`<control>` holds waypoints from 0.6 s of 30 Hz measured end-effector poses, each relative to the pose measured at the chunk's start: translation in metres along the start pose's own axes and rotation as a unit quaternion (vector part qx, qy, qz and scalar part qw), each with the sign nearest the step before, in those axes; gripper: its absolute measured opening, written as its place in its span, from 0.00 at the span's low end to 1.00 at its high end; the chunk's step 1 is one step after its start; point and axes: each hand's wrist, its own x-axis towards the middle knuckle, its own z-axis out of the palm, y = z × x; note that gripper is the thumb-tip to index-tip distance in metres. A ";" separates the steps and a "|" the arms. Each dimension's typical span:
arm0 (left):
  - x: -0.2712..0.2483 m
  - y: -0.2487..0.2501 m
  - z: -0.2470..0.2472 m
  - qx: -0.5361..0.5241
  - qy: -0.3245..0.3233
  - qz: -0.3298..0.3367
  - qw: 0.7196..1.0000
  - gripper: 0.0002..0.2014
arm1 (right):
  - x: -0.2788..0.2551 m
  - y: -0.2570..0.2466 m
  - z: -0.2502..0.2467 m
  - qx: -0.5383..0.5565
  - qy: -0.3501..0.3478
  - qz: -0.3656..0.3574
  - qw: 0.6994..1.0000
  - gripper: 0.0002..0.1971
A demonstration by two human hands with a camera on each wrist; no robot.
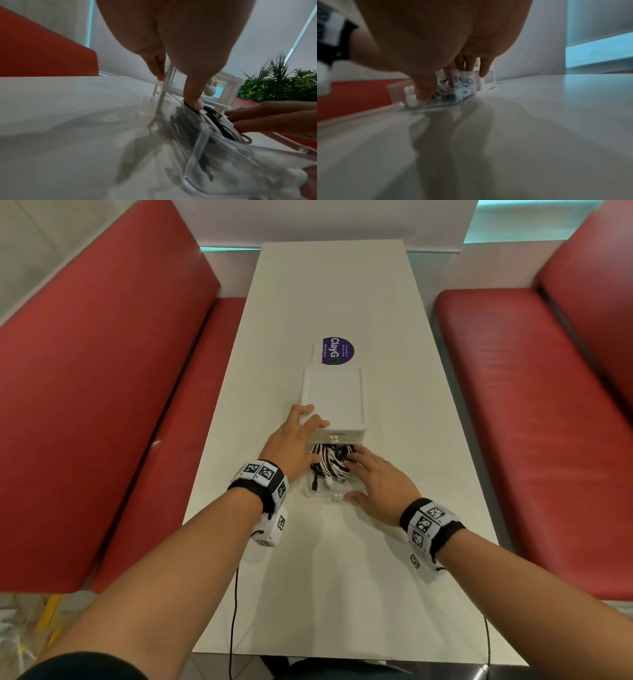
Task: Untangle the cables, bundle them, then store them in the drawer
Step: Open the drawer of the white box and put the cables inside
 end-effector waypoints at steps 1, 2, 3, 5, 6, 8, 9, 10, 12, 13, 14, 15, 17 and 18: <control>0.000 -0.001 -0.002 -0.003 -0.008 0.001 1.000 0.34 | 0.003 0.002 -0.004 0.015 -0.009 0.007 1.000 0.36; 0.001 -0.001 -0.004 -0.007 -0.014 0.001 1.000 0.34 | 0.007 0.001 -0.007 0.021 -0.012 0.011 1.000 0.36; 0.001 -0.001 -0.006 -0.008 -0.019 0.002 1.000 0.35 | 0.009 -0.001 -0.009 0.023 -0.013 0.016 1.000 0.36; 0.001 -0.002 -0.009 -0.013 -0.029 0.004 0.999 0.35 | 0.011 -0.010 -0.009 0.020 0.009 0.028 0.999 0.35; 0.000 -0.003 -0.009 -0.014 -0.034 0.006 0.999 0.36 | 0.011 -0.016 -0.007 0.010 0.035 0.034 0.999 0.34; -0.001 -0.003 -0.010 -0.012 -0.043 0.013 0.999 0.36 | 0.010 -0.027 -0.003 -0.010 0.090 0.054 0.994 0.35; -0.002 -0.004 -0.011 -0.012 -0.047 0.016 0.999 0.36 | 0.010 -0.029 -0.003 -0.010 0.109 0.065 0.992 0.37; -0.003 -0.004 -0.011 -0.013 -0.052 0.017 0.998 0.37 | 0.010 -0.029 -0.005 -0.004 0.122 0.074 0.990 0.39; -0.004 -0.005 -0.013 -0.017 -0.066 0.017 0.998 0.40 | 0.012 -0.020 -0.011 0.033 0.136 0.111 0.984 0.43; -0.004 -0.005 -0.014 -0.020 -0.072 0.016 0.997 0.43 | 0.013 -0.013 -0.013 0.065 0.141 0.133 0.979 0.43; -0.003 -0.005 -0.014 -0.021 -0.079 0.013 0.997 0.46 | 0.015 -0.007 -0.016 0.105 0.144 0.152 0.972 0.44; -0.003 -0.005 -0.014 -0.022 -0.084 0.008 0.996 0.50 | 0.015 -0.003 -0.017 0.146 0.143 0.162 0.965 0.46; -0.003 -0.005 -0.012 -0.025 -0.087 0.002 0.996 0.55 | 0.015 -0.001 -0.017 0.196 0.128 0.157 0.959 0.49; -0.003 -0.005 -0.010 -0.025 -0.083 0.003 0.996 0.55 | 0.015 -0.002 -0.016 0.207 0.120 0.150 0.959 0.51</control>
